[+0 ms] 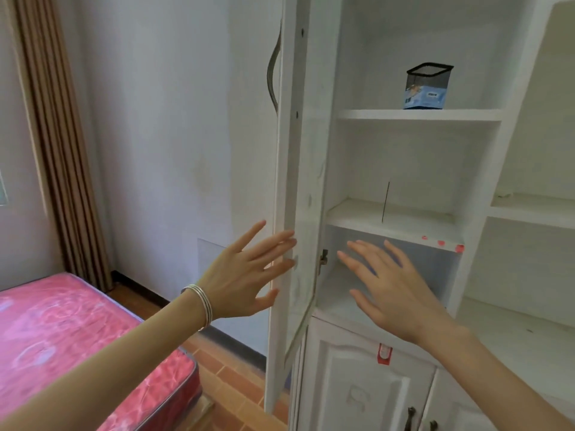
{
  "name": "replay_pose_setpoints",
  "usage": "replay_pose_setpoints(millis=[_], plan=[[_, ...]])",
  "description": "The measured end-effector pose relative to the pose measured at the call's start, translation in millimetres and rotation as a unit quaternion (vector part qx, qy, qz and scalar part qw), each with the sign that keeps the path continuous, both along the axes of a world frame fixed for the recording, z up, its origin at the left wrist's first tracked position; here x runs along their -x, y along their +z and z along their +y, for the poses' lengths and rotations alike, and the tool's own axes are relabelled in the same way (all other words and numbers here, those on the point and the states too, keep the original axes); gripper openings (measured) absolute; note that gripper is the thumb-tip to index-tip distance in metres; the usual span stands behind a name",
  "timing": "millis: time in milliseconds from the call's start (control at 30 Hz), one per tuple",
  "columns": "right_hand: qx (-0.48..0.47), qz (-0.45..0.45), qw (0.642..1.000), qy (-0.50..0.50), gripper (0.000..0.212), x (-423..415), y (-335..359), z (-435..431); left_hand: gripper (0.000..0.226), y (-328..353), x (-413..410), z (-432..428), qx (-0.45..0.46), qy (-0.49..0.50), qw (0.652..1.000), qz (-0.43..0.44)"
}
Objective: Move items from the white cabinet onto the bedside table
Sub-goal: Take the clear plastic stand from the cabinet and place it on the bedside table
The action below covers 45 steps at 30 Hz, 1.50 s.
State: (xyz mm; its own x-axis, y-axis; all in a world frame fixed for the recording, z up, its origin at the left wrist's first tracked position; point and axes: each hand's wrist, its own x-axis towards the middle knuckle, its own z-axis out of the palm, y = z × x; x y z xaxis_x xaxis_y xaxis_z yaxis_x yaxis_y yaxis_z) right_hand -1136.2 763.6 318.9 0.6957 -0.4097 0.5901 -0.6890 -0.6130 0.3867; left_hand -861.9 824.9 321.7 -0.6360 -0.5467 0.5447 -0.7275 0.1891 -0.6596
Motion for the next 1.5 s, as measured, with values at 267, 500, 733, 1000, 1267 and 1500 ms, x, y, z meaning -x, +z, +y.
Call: replay_pose_setpoints(millis=[267,500,733,1000,1267,1500], plan=[[0.004,0.012,1.000,0.004,0.057,-22.3,1.0,-1.6,0.050,-7.0,-51.4,-4.5,-0.027,0.075,0.997,0.004],[-0.012,0.013,1.000,-0.015,0.057,-17.1,0.4,-7.9,0.046,-13.8,-38.6,-4.8,-0.010,0.049,0.998,0.046],[-0.019,-0.010,0.999,-0.049,0.055,20.5,5.4,-21.8,0.042,-27.7,21.3,-3.7,-0.003,0.021,0.987,0.158],[-0.015,-0.025,0.995,-0.094,0.053,83.2,10.5,-65.2,0.043,-35.3,89.2,-72.8,-0.057,-0.007,0.978,0.202],[-0.038,-0.026,0.991,-0.124,0.055,143.2,3.6,-143.9,0.045,-31.0,155.5,-169.9,-0.072,-0.027,0.969,0.234],[-0.038,-0.011,0.994,-0.098,0.053,168.1,10.9,-219.6,0.046,-26.4,182.0,-248.1,-0.076,0.004,0.968,0.239]])
